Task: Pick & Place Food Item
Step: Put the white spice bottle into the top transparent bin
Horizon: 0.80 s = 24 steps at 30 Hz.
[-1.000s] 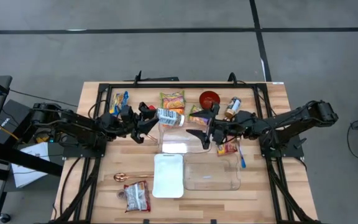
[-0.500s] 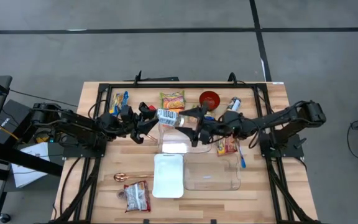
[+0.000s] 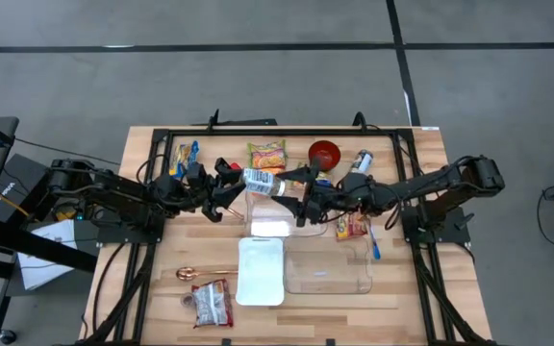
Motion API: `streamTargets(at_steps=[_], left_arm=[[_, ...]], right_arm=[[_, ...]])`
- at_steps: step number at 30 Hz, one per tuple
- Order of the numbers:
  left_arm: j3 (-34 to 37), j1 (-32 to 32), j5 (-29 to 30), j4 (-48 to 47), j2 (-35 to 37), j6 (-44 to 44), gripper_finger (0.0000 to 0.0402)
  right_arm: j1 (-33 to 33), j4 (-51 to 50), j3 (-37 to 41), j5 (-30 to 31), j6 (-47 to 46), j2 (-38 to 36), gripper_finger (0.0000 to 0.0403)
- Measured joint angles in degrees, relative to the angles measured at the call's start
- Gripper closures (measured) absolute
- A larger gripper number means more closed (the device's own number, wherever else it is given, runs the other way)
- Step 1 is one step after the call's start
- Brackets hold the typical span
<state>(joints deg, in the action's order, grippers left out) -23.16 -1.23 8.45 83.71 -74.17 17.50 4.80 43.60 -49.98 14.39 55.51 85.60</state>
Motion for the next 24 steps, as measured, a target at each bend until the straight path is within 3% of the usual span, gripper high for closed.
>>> streamTargets(at_steps=[10, 14, 19, 24], left_arm=[[0.02, 0.00, 0.00, -0.14, 0.00, -0.04, 0.0212], [0.02, 0.00, -0.02, -0.14, 0.00, -0.08, 0.0210], [0.02, 0.02, 0.04, -0.14, 0.00, -0.17, 0.0212], [0.04, 0.04, 0.07, -0.34, 0.00, -0.28, 0.0204]], right_arm=[[0.13, 0.08, 0.00, 2.37, -0.01, 0.00, 0.0106], [0.59, 0.00, 0.00, 2.89, 0.00, 0.00, 0.0137], [0.87, -0.35, 0.00, 4.93, -0.06, 0.00, 0.0207], [1.24, -0.94, 0.00, 5.28, -0.20, -0.02, 0.0209]])
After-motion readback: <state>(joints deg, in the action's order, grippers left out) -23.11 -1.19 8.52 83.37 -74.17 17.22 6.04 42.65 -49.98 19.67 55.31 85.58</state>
